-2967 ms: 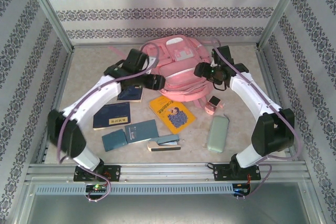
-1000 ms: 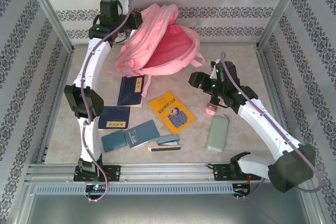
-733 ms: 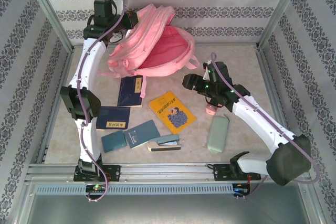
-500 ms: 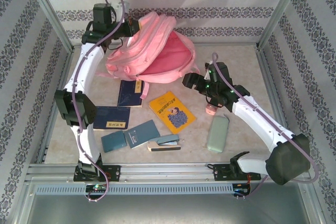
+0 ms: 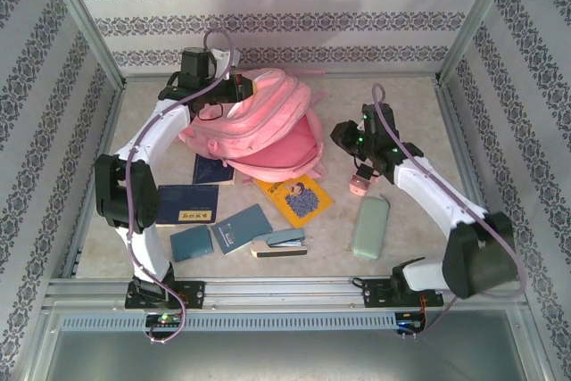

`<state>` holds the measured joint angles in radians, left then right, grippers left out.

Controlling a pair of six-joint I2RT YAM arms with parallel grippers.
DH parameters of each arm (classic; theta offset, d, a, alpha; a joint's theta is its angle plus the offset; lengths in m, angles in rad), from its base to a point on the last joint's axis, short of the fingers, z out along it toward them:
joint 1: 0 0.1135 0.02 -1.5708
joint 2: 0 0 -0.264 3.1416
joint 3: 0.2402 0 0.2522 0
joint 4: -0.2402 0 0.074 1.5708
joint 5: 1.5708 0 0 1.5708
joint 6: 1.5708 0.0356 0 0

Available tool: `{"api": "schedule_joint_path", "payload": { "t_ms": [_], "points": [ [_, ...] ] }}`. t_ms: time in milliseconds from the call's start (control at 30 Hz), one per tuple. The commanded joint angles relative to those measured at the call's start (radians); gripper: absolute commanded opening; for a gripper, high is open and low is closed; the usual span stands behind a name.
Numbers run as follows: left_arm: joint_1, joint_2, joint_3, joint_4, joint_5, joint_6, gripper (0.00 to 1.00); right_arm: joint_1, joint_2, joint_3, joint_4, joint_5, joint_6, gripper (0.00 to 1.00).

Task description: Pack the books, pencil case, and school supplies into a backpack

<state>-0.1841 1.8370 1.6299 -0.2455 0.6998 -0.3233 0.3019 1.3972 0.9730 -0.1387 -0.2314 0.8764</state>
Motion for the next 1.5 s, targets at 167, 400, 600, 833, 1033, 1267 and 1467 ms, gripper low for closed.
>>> {"api": "schedule_joint_path", "payload": {
  "t_ms": [167, 400, 600, 833, 1033, 1267, 1467],
  "points": [
    [-0.038, -0.084, 0.045, 0.048, 0.046, 0.023, 0.00, 0.042, 0.334, 0.120, 0.394, -0.252, 0.270, 0.03],
    [-0.065, -0.095, 0.086, -0.207, -0.099, 0.084, 0.48, 0.086, 0.548, 0.215, 0.863, -0.338, 0.553, 0.00],
    [-0.131, -0.153, 0.146, -0.406, -0.237, 0.171, 0.75, 0.129, 0.510, 0.216, 0.870, -0.338, 0.506, 0.00],
    [-0.284, -0.065, 0.219, -0.562, -0.401, 0.310, 0.79, 0.137, 0.511, 0.208, 0.865, -0.339, 0.501, 0.00],
    [-0.361, 0.000, 0.248, -0.594, -0.531, 0.374, 0.79, 0.134, 0.514, 0.204, 0.870, -0.341, 0.513, 0.00],
    [-0.417, 0.047, 0.251, -0.592, -0.655, 0.419, 0.78, 0.128, 0.514, 0.199, 0.880, -0.342, 0.534, 0.00],
    [-0.457, 0.076, 0.255, -0.580, -0.770, 0.439, 0.69, 0.125, 0.514, 0.195, 0.908, -0.344, 0.553, 0.00]
  ]
}}
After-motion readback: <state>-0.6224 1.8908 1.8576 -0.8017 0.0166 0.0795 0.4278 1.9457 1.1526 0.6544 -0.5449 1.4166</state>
